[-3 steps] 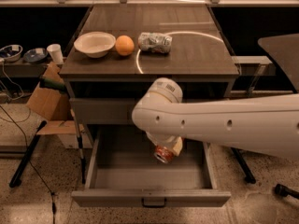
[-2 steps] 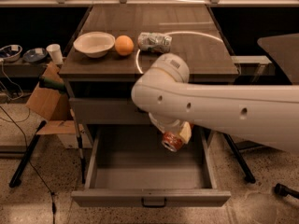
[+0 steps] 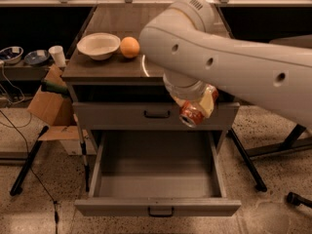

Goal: Pick coke can from middle drawer and place on counter

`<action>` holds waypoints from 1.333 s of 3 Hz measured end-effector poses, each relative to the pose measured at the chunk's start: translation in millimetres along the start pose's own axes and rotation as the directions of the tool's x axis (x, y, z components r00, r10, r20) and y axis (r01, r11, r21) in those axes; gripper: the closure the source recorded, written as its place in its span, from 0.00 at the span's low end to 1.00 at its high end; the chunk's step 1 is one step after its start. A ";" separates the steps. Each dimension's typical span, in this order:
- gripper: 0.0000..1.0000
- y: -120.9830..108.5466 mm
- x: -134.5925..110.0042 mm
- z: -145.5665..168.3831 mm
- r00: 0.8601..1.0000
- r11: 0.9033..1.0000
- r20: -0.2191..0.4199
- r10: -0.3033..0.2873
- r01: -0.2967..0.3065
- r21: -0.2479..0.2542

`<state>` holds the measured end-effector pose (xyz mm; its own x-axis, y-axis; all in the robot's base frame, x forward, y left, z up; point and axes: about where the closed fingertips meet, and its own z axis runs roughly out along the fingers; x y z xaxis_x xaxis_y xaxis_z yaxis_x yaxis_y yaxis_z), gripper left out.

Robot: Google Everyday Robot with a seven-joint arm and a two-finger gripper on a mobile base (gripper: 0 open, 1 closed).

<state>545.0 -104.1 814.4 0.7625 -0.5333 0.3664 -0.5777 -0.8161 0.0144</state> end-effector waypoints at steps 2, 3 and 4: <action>1.00 -42.4 69.5 -47.3 0.998 0.997 -0.047 0.035 -0.032 0.066; 1.00 -60.5 106.6 -59.4 0.996 0.989 -0.053 0.073 -0.066 0.130; 1.00 -70.9 137.8 -60.7 0.993 0.972 -0.039 0.112 -0.101 0.213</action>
Offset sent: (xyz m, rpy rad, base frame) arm 0.1141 0.0168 0.1173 0.0792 -0.1557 -0.0176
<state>673.4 -106.2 920.3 0.6811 -0.6121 0.4017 -0.5765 -0.7866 -0.2211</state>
